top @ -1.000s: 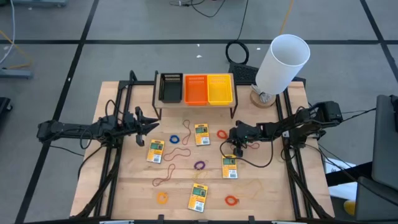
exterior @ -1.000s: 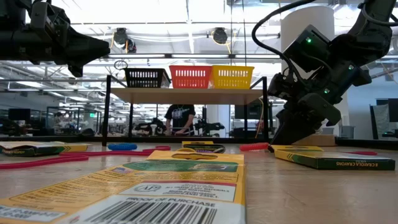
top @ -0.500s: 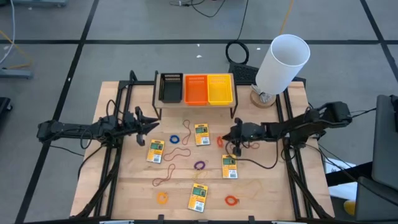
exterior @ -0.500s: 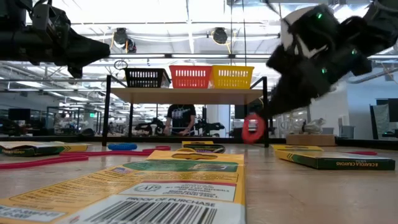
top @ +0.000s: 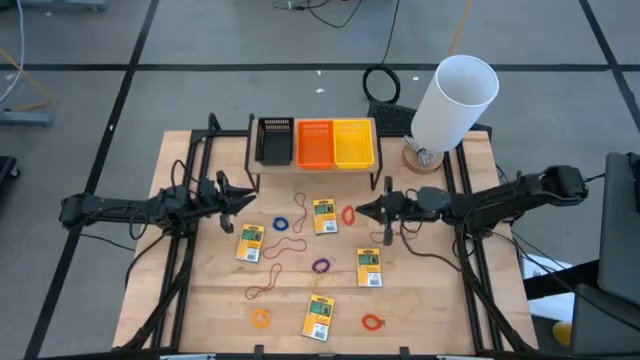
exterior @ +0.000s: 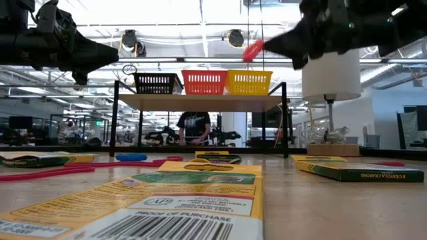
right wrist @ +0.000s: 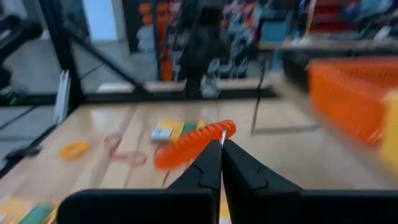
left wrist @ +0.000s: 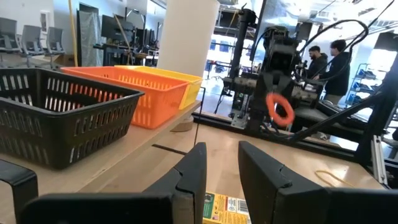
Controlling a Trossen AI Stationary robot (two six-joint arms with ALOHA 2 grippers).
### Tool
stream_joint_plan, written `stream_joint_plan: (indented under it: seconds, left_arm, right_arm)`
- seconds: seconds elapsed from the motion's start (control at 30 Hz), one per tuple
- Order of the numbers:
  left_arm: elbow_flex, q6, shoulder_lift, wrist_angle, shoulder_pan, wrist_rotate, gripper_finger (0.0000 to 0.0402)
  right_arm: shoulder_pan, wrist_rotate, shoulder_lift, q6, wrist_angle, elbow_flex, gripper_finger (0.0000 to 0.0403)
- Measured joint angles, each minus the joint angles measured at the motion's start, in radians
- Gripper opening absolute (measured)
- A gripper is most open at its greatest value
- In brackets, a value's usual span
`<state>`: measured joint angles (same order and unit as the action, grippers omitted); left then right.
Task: Pick & Place Office Desk Supplies
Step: Put the orange spring keychain into the yellow bin on the shelf
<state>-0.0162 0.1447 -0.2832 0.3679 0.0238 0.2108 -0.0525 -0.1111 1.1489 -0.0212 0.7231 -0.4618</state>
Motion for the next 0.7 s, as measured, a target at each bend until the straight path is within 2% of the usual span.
stream_joint_plan:
  seconds: [0.2, 0.37, 0.7]
  left_arm:
    - [0.000, 0.000, 0.000, 0.001, 0.000, 0.000, 0.0081]
    - [0.000, -0.005, 0.000, 0.002, 0.000, 0.001, 0.0081]
    - [0.000, -0.007, 0.000, 0.004, 0.000, 0.040, 0.0081]
  right_arm:
    - [0.000, -0.151, -0.046, 0.095, 0.059, 0.000, 0.0000]
    - [0.011, -0.228, -0.056, 0.154, 0.088, 0.000, 0.0000]
    - [0.085, -0.319, -0.056, 0.233, 0.140, 0.000, 0.0000]
